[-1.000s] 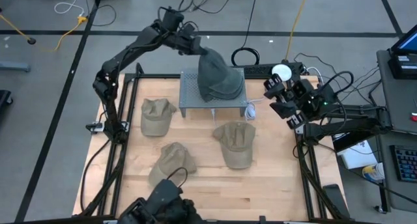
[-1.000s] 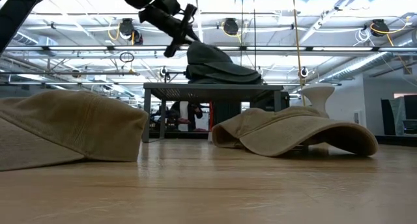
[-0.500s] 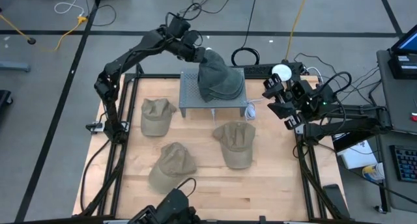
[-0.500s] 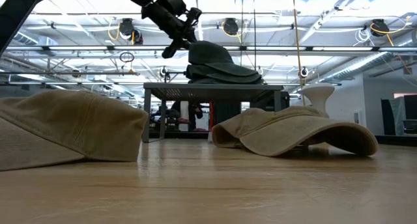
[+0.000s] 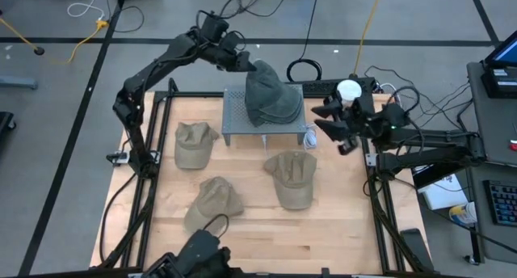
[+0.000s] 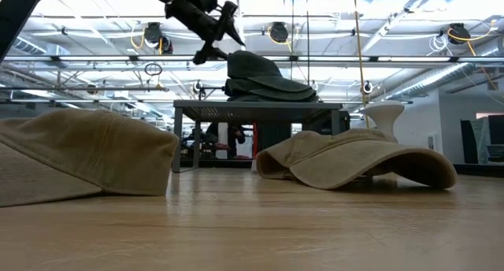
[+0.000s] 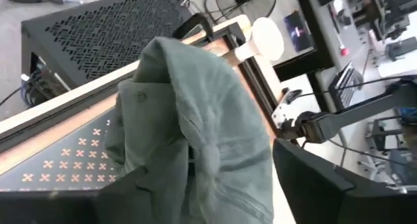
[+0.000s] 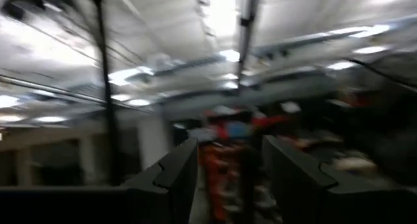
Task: Pick & Place hat
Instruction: Stack the black cap on top of the black caps on the shelf
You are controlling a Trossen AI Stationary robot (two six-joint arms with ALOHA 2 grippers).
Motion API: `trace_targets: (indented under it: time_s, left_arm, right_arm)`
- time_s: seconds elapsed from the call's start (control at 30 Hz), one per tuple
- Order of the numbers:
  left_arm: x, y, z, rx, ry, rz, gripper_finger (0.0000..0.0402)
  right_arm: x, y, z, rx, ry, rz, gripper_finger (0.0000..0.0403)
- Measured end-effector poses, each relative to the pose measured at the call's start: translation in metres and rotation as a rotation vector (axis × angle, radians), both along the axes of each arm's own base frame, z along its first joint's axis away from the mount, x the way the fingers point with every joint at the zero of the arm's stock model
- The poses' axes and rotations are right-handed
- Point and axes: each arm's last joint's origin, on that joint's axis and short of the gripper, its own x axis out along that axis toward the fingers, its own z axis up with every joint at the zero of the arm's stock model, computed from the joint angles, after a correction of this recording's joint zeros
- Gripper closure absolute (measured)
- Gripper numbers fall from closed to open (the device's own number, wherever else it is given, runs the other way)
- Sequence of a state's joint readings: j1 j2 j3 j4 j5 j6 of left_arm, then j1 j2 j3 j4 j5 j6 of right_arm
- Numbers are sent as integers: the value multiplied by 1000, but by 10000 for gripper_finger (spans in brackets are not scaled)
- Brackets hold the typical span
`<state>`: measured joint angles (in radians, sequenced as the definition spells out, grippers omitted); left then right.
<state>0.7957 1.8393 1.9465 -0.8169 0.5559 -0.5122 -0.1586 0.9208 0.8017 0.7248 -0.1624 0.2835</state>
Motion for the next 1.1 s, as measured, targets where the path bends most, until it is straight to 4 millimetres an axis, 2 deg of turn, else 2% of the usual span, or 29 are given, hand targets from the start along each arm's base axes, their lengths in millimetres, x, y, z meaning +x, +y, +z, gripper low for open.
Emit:
trace_targets:
  time_s: [0.23, 0.5, 0.87, 1.1]
  left_arm:
    - [-20, -7, 26, 111, -30, 23, 137]
    - [-28, -26, 46, 194, -65, -20, 135]
    - [-22, -37, 50, 217, -75, -66, 135]
    - [-16, -45, 50, 230, -77, -105, 135]
  right_arm:
    - [18, -27, -22, 27, 164, -293, 236]
    - [45, -66, -53, -10, 317, -440, 236]
    - [84, -103, -62, -241, 533, -523, 236]
    - [97, -138, -59, -226, 697, -577, 236]
